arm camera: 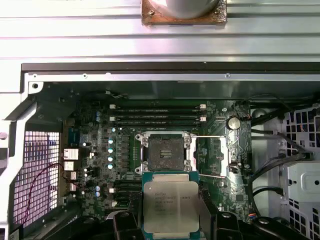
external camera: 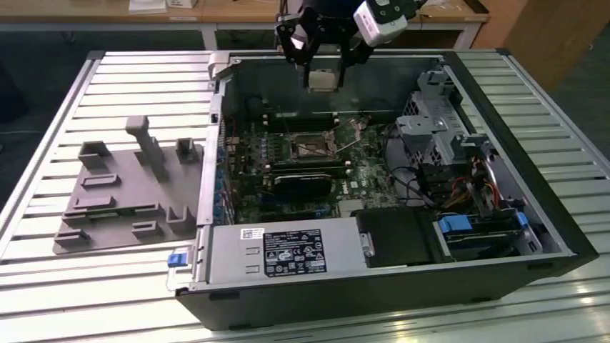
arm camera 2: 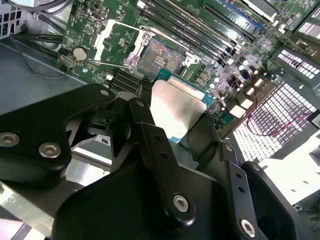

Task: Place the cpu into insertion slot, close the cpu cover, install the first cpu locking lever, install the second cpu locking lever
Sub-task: 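Place the cpu into insertion slot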

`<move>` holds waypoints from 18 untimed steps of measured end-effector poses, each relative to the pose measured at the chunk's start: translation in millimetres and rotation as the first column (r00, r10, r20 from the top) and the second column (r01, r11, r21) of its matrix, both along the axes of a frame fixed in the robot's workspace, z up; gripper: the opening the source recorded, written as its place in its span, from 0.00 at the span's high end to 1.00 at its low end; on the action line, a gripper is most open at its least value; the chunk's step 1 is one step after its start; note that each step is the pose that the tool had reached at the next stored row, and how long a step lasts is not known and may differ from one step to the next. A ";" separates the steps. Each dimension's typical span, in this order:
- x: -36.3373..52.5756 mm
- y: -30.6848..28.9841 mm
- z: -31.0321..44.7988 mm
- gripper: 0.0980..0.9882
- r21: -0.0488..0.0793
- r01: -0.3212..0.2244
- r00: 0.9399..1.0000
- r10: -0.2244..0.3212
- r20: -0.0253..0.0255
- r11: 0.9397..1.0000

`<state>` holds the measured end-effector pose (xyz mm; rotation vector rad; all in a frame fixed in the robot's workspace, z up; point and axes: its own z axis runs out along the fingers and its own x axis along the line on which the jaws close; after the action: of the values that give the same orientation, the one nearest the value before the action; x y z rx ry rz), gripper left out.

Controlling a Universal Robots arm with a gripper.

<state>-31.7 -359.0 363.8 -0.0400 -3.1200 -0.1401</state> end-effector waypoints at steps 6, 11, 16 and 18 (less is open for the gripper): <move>0.0 0.0 -0.7 0.51 0.000 0.000 1.000 0.000 0.000 1.000; 0.0 0.0 -8.9 0.51 0.000 0.000 1.000 0.000 0.000 1.000; 0.0 0.0 -16.0 0.51 0.000 0.000 1.000 0.000 0.007 1.000; 0.0 0.0 -18.5 0.51 0.000 0.000 1.000 0.000 0.013 1.000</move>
<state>-31.7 -359.0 345.3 -0.0393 -3.1332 -0.1409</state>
